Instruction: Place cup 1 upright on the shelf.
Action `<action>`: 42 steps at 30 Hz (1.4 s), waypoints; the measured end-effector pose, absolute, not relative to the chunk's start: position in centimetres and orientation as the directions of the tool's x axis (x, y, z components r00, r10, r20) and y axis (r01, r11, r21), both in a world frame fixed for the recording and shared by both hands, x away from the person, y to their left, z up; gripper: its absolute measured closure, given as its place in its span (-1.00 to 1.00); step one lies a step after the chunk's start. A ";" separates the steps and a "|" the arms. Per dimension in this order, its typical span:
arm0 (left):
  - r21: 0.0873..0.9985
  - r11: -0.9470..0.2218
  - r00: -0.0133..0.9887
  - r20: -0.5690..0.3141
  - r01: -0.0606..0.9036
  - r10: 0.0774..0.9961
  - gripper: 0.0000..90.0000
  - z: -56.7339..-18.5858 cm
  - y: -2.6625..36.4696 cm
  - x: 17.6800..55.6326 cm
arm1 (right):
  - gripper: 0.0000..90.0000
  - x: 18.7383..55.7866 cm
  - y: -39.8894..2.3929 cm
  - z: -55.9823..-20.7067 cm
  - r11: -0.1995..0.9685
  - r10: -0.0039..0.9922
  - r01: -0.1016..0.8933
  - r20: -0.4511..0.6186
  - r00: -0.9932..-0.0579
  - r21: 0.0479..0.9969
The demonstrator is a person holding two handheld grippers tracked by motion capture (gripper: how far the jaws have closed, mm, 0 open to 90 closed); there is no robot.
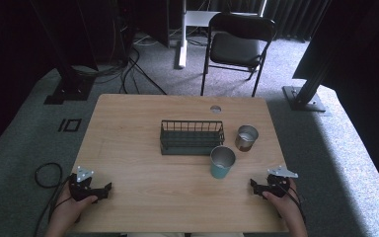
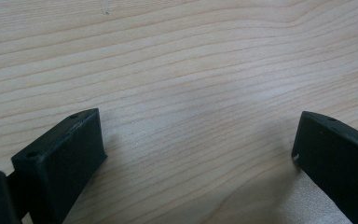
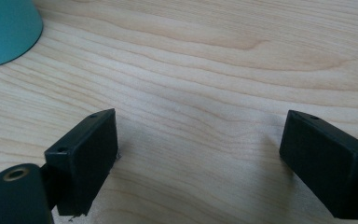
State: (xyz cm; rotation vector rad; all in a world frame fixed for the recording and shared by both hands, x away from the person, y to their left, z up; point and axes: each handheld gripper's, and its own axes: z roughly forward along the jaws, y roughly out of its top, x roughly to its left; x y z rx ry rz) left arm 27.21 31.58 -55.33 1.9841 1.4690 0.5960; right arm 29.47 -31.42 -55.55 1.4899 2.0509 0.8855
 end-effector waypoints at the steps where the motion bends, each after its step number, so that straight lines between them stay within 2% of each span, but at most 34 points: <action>1: 0.691 -0.213 0.289 0.007 0.691 0.957 -0.94 -55.3 31.6 27.2 | -0.76 29.5 -31.4 -55.6 0.209 0.950 0.659 0.011 -0.313 0.723; 20: 0.689 -0.220 0.295 0.009 0.690 0.956 -0.94 -55.3 31.5 27.2 | -0.76 29.5 -31.4 -55.6 0.209 0.950 0.659 0.011 -0.313 0.723; 30: 0.692 -0.289 0.380 0.022 0.661 0.925 -0.94 -55.2 30.1 27.0 | -0.76 29.5 -31.4 -55.6 0.210 0.950 0.658 0.010 -0.313 0.723; 42: 0.698 -0.319 0.444 0.002 0.641 0.896 -0.94 -54.8 28.0 26.9 | -0.76 29.5 -31.4 -55.6 0.210 0.950 0.658 0.010 -0.313 0.723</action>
